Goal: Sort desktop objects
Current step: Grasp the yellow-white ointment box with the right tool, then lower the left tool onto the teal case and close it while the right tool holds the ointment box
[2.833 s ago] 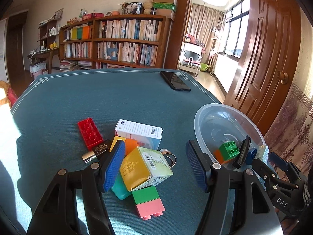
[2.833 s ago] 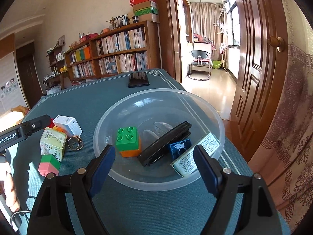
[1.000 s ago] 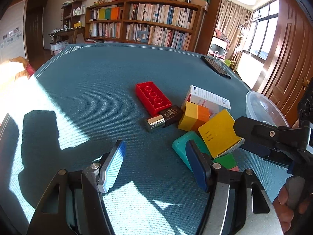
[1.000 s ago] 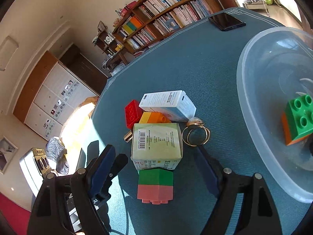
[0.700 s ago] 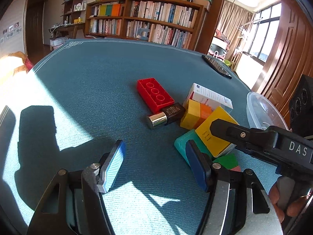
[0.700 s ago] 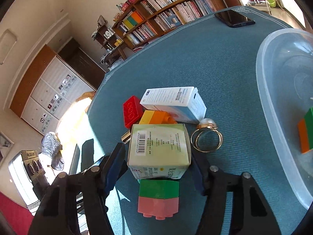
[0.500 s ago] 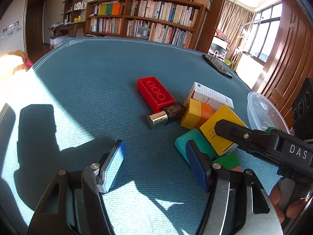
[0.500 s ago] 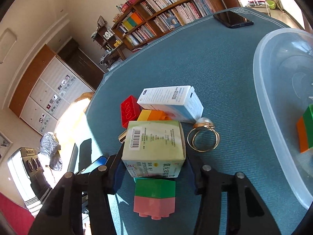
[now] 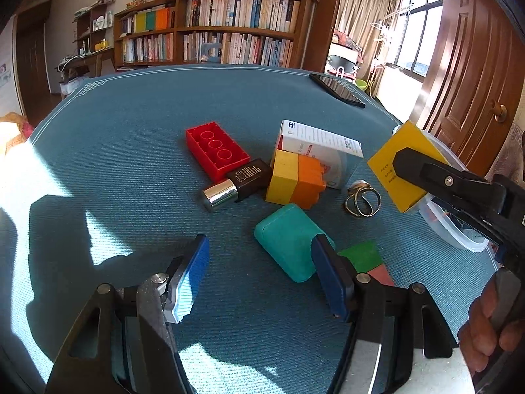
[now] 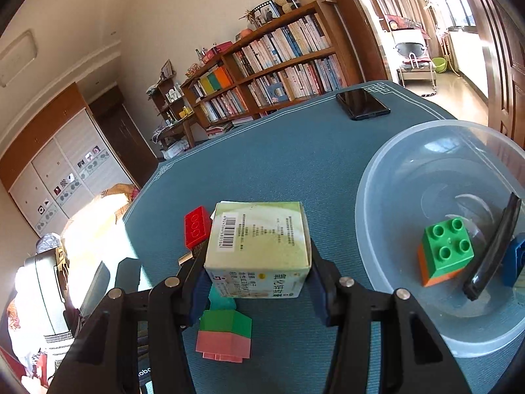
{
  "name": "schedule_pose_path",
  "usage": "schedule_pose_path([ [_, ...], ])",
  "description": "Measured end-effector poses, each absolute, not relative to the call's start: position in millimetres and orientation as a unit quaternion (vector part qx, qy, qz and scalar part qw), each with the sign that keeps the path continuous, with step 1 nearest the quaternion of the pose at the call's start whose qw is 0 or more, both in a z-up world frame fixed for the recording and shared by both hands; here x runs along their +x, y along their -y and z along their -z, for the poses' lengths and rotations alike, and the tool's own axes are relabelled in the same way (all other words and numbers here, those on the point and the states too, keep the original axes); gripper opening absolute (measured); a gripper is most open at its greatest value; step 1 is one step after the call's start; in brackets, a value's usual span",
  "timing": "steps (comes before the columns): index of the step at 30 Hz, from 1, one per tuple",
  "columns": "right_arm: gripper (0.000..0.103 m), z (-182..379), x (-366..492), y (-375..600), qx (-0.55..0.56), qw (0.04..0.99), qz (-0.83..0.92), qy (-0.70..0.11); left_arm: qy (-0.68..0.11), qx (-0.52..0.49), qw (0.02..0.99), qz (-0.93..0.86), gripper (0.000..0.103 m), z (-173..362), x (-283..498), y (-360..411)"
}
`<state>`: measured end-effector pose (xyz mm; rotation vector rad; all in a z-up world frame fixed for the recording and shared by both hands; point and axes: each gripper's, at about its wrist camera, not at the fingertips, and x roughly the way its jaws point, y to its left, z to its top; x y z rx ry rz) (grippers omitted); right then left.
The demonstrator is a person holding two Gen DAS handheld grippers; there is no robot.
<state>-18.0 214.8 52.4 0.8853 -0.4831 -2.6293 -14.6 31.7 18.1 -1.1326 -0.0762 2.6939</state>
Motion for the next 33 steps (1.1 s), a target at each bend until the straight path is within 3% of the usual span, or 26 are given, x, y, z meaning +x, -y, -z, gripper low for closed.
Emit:
schedule_pose_path([
  [10, 0.055, -49.9, -18.0, -219.9, 0.299, 0.160, 0.926, 0.167, 0.037, -0.408, 0.122, -0.904, 0.077, -16.0, -22.7, -37.2],
  [25, 0.055, -51.2, -14.7, -233.9, 0.282, 0.152, 0.932, 0.169, -0.007, -0.412, 0.090, -0.907, 0.077, -14.1, -29.5, -60.1],
  [28, 0.055, -51.1, -13.6, -234.2, 0.279, 0.152, 0.933, 0.168, -0.029, -0.409, 0.083, -0.908, 0.072, -12.6, -25.0, -60.9],
  [33, 0.055, -51.0, -12.6, -233.8, 0.277, 0.149, 0.935, 0.164, -0.034, -0.405, 0.089, -0.909, 0.046, -13.9, -16.1, -53.4],
])
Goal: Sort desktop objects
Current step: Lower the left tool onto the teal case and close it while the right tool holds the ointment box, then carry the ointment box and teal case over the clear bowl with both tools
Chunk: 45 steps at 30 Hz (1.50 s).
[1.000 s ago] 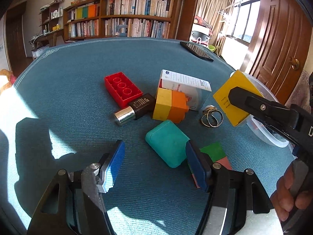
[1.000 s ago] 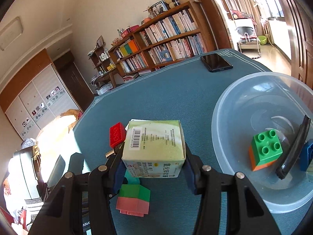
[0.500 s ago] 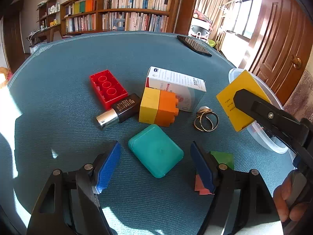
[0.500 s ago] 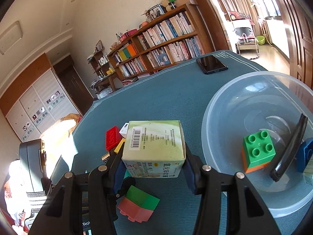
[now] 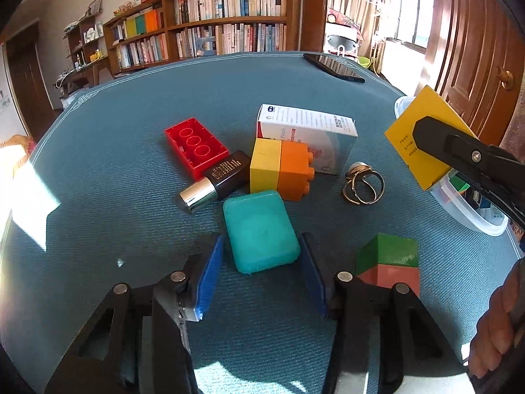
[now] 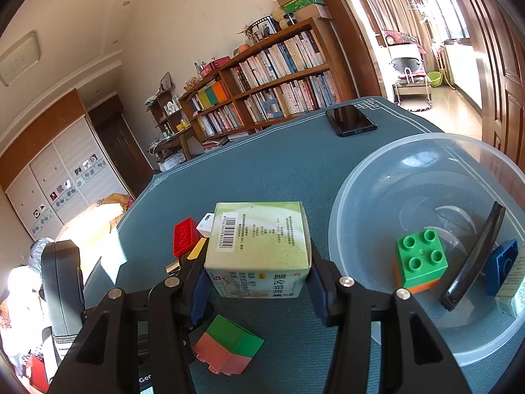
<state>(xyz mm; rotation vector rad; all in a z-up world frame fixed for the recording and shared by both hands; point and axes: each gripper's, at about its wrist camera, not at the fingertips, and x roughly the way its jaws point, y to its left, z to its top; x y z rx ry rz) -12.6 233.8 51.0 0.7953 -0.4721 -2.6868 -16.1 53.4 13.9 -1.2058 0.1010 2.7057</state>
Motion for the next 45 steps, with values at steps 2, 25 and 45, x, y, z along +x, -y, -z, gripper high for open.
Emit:
schedule_pose_path([
  [2, 0.055, -50.9, -11.4, -233.1, 0.275, 0.149, 0.936, 0.162, -0.028, -0.405, 0.092, -0.909, 0.043, -13.9, -14.6, -48.9],
  [25, 0.055, -48.5, -8.2, -236.6, 0.267, 0.138, 0.941, 0.157, 0.012, -0.390, 0.086, -0.917, 0.043, -21.6, -24.2, -45.1],
  [45, 0.055, -61.1, 3.9, -265.9, 0.233, 0.072, 0.956, 0.162, 0.007, -0.358, 0.103, -0.928, 0.043, -53.2, -17.0, -67.2],
])
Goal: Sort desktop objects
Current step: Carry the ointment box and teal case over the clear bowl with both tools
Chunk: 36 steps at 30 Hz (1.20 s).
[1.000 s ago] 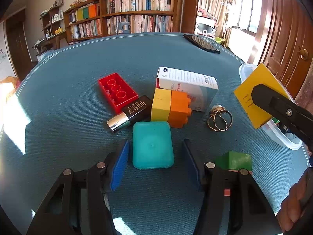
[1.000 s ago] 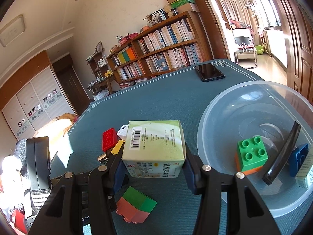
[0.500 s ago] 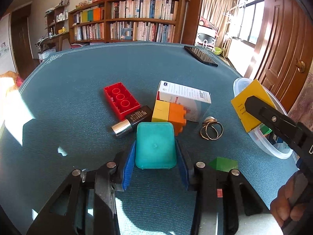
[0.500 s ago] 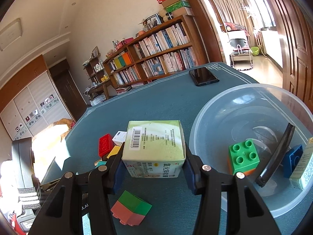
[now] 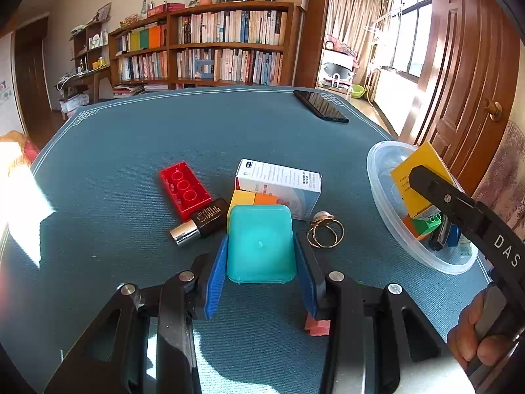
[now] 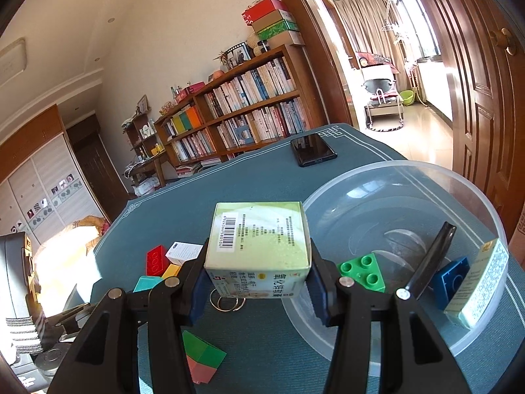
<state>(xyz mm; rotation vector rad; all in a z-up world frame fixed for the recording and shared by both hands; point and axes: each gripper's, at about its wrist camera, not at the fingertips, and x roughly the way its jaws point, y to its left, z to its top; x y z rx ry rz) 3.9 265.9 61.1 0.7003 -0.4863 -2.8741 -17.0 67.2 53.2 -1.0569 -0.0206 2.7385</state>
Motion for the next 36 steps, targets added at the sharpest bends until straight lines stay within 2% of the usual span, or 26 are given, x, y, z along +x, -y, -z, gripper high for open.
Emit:
schedule_pose_path([
  [17, 0.055, -65.2, 11.1, -349.6, 0.210, -0.073, 0.960, 0.170, -0.011, -0.335, 0.155, -0.930, 0.043, -75.2, -26.3, -114.7],
  [36, 0.056, -56.0, 10.6, -359.3, 0.214, -0.084, 0.957, 0.178, -0.037, -0.322, 0.224, -0.919, 0.043, -84.6, -45.8, -181.5],
])
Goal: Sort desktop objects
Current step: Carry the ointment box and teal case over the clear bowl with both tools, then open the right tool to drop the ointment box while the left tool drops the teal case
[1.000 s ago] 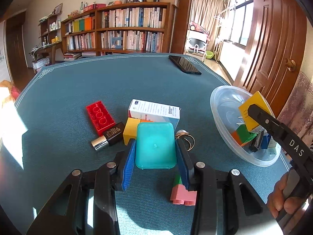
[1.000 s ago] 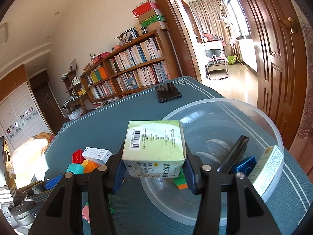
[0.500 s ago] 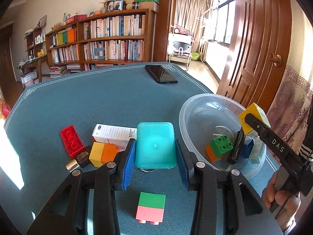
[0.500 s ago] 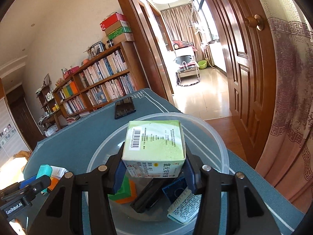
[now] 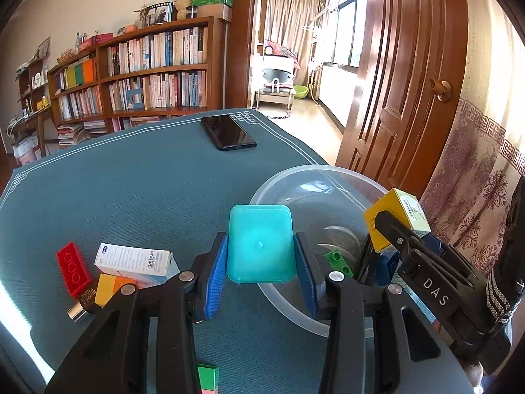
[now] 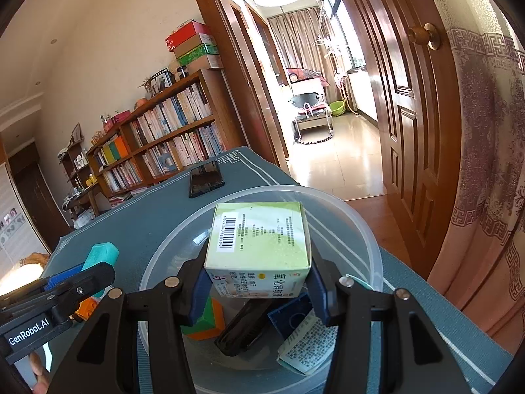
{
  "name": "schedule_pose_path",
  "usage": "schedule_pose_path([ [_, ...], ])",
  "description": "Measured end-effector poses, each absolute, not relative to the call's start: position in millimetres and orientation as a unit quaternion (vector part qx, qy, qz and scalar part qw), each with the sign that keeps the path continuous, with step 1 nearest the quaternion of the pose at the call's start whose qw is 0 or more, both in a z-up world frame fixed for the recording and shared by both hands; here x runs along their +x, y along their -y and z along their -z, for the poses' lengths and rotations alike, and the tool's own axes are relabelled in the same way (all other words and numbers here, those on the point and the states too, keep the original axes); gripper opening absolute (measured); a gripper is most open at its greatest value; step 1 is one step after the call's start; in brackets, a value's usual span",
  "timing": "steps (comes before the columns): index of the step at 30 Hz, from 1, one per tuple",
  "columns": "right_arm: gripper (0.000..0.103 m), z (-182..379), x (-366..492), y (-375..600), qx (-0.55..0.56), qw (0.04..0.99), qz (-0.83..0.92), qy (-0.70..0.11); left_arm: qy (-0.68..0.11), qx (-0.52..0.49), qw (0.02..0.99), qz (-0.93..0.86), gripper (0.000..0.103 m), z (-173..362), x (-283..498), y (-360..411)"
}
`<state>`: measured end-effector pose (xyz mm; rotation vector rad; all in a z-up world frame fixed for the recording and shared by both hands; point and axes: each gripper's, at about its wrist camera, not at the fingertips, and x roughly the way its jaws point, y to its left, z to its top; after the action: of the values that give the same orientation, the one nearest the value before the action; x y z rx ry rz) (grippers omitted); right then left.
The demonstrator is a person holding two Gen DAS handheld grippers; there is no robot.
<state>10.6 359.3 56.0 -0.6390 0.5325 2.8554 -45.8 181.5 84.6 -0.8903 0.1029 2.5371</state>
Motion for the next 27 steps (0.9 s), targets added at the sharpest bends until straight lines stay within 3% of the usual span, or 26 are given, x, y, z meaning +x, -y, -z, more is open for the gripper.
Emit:
schedule_pose_path([
  [13, 0.056, -51.5, 9.7, -362.0, -0.220, 0.094, -0.953, -0.184, -0.049, -0.333, 0.249, -0.908, 0.043, -77.0, -55.2, -205.1],
  [15, 0.057, -51.8, 9.7, -364.4, -0.220, 0.104, -0.951, -0.188, -0.048, -0.344, 0.254, -0.903, 0.049, -74.2, -57.4, -206.8],
  [17, 0.058, -51.6, 10.9, -368.0, -0.218, 0.109, -0.950, -0.197, -0.043, -0.344, 0.253, -0.903, 0.066, -72.9, -56.3, -206.2],
  [27, 0.061, -52.8, 12.7, -371.4, -0.211, 0.120, -0.949, -0.203, -0.027, -0.342, 0.243, -0.907, 0.067, -76.4, -55.8, -194.7],
])
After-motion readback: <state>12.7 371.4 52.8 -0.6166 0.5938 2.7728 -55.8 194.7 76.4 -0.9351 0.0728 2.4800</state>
